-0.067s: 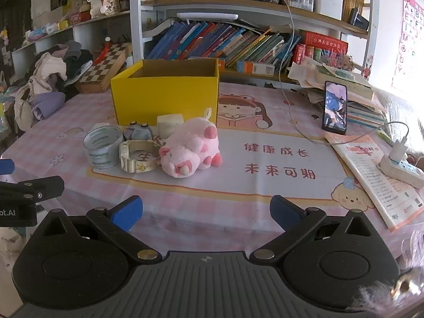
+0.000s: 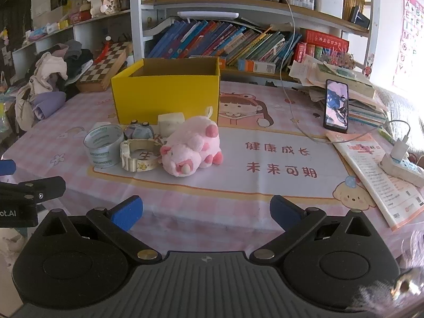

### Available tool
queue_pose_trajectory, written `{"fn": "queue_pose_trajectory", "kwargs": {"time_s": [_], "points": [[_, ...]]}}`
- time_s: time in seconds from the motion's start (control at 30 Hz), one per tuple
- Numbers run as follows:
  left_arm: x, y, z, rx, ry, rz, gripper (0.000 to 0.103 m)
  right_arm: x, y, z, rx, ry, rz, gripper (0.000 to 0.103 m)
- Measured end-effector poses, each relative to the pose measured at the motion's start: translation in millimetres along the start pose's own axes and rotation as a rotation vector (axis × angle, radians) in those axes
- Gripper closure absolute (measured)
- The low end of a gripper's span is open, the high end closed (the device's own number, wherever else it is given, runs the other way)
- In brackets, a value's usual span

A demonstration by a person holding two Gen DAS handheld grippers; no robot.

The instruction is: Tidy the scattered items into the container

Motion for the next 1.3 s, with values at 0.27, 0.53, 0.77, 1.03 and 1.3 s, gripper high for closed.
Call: {"fn": "queue_pose_trajectory", "kwargs": {"time_s": [0.27, 0.53, 0.77, 1.03, 1.3], "points": [[0.8, 0.5, -2.7, 0.004, 0.020, -0.001, 0.000, -0.3, -0.9, -1.5, 0.005, 0.011, -0.003, 0.000], [0.6, -1.8, -3.4, 0.006, 0.027, -0.006, 0.000, 1.9, 0.8, -2.4, 0.007, 0.012, 0.000, 0.000], [0.4, -1.4, -3.5, 0.011, 0.028, -0.006, 0.000, 1.8, 1.5, -3.1, 0.010, 0.013, 0.000, 0.000], [-0.6, 1.0, -3.7, 0.013, 0.028, -0.005, 0.000, 1.1, 3.5, -4.2, 0.013, 0.014, 0.002, 0.000], [-1.8, 2.7, -3.5, 0.011, 0.027, 0.000, 0.000, 0.1, 6.2, -4.2, 0.009, 0.015, 0.008, 0.000]]}}
Point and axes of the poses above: each gripper's, at about its wrist camera, not at the fingertips, and z roughly against the way its jaws point, y to its left, x to its top, the point moved 4 cm from there along -z, roughly the way its jaws point, and after that the axes turned 14 degrees about y, right-handed, at the moved point
